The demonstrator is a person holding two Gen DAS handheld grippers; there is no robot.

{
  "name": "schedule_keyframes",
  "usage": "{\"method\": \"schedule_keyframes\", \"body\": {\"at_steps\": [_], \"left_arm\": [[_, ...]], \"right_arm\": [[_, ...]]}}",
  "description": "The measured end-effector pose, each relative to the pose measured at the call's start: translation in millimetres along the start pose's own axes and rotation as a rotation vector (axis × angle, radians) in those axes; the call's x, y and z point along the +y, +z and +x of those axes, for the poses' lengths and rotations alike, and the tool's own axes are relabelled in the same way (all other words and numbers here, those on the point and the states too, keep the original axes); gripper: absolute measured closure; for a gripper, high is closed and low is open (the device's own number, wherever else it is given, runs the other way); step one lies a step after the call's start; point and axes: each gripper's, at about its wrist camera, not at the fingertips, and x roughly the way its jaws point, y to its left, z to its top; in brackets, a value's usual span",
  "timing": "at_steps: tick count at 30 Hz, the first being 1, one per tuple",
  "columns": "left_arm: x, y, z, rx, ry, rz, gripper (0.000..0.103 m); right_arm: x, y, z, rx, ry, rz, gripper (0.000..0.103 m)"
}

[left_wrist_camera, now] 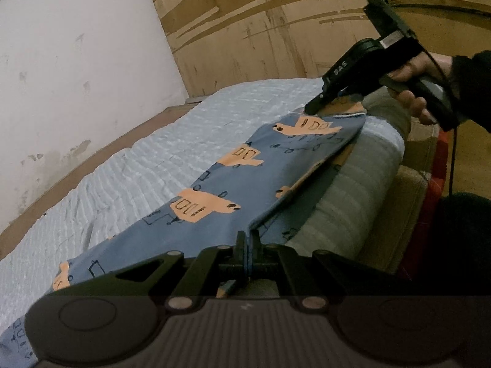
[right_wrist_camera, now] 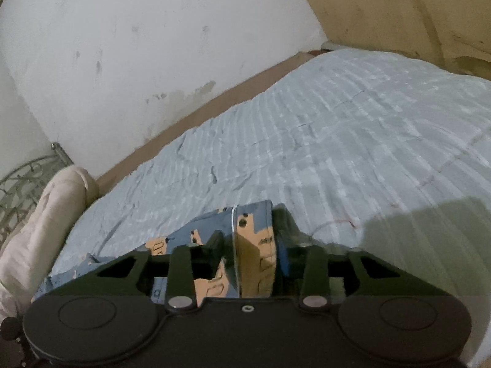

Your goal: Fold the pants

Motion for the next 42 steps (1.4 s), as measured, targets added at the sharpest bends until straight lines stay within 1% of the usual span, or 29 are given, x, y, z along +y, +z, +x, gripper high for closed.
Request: {"method": "schedule_keyframes", "body": {"at_steps": [1,2,5,8,12,14,16,19,20,21,22,23,24,25,26,27,28,29,30,31,32,33,36,39,40,42], "left_arm": [[0.3,0.4,-0.6,-0.005,0.004,-0.006,0.103],[0.8,0.6,-1.4,-0.012,0.007,-0.011,0.103],[3.1,2.7,-6.2,-0.040,0.017,-0.024,0.103],[4.6,2.0,-6.1,-0.037,0.011,-0.031,0.103],[1.1,-2.9,-0.2,-0.014,-0.006,-0.023,0.103],[-0.6,-4.7,1.8,-0.009,-0.005,-0.017,0.103],[-0.7,-5.4,2.0,-0.009,-0.007,-0.018,0.103],[3.8,-6.3,1.8,-0.009,-0.018,-0.040,0.098],[5.5,-6.4,1.5,-0.009,-0.017,-0.048,0.086],[7.8,-5.9,0.5,-0.009,-0.004,-0.057,0.076],[11.2,-5.0,-1.5,-0.012,0.015,-0.069,0.051],[13.9,-4.1,-3.7,-0.017,0.028,-0.083,0.030],[19.3,-3.3,-7.0,-0.022,0.032,-0.105,0.023],[25.7,-2.5,-10.9,-0.027,0.029,-0.131,0.015],[31.1,-2.1,-14.4,-0.030,0.027,-0.156,0.012],[36.6,-2.1,-18.0,-0.031,0.028,-0.180,0.010],[42.7,-2.5,-21.6,-0.030,0.037,-0.203,0.004],[48.1,-3.0,-24.5,-0.028,0.056,-0.223,0.001],[53.4,-4.5,-27.7,-0.025,0.088,-0.245,0.001],[60.2,-7.4,-30.3,-0.014,0.133,-0.270,0.001],[66.9,-9.6,-30.2,0.003,0.165,-0.287,0.001],[75.1,-13.6,-29.7,0.026,0.203,-0.311,0.001],[103.4,-30.3,-24.2,0.113,0.313,-0.369,0.001],[134.0,-54.2,-17.2,0.191,0.390,-0.408,0.001],[145.3,-63.5,-16.6,0.209,0.418,-0.427,0.001],[165.3,-81.0,-23.9,0.210,0.430,-0.486,0.000]], "right_arm": [[1.7,3.7,4.2,0.004,-0.012,-0.019,0.093],[4.8,6.4,5.5,0.004,-0.021,-0.045,0.098],[17.8,10.7,-1.4,-0.047,-0.051,-0.122,0.099],[25.1,13.0,-8.5,-0.098,-0.069,-0.161,0.099],[20.5,1.1,-6.2,-0.093,-0.125,-0.199,0.099],[13.0,-4.9,0.3,-0.074,-0.145,-0.185,0.099],[9.1,-8.8,4.4,-0.074,-0.152,-0.176,0.099],[9.1,-12.6,4.3,-0.083,-0.156,-0.186,0.098],[10.6,-14.3,6.0,-0.077,-0.163,-0.206,0.095],[11.1,-15.6,6.5,-0.072,-0.169,-0.217,0.091],[12.1,-17.9,5.2,-0.074,-0.178,-0.221,0.088],[12.9,-18.6,2.6,-0.085,-0.190,-0.222,0.079],[14.1,-18.6,-0.2,-0.096,-0.203,-0.224,0.067],[16.1,-20.0,-4.6,-0.108,-0.216,-0.232,0.061],[20.1,-21.5,-7.9,-0.123,-0.233,-0.245,0.048],[25.8,-24.2,-11.7,-0.139,-0.244,-0.266,0.038],[32.0,-27.3,-14.7,-0.152,-0.248,-0.288,0.034],[40.9,-31.9,-17.1,-0.166,-0.250,-0.313,0.027],[48.8,-36.0,-17.6,-0.176,-0.250,-0.334,0.018],[59.3,-41.5,-17.3,-0.185,-0.245,-0.359,0.014],[70.1,-47.2,-15.9,-0.188,-0.229,-0.385,0.008],[81.8,-52.0,-13.3,-0.182,-0.206,-0.411,0.004],[115.2,-72.4,0.5,-0.130,-0.109,-0.483,0.001],[134.3,-91.4,15.6,-0.073,-0.038,-0.514,0.001],[137.4,-96.3,19.6,-0.058,-0.037,-0.526,0.001],[139.8,-109.8,27.1,-0.057,-0.076,-0.572,0.001]]}}
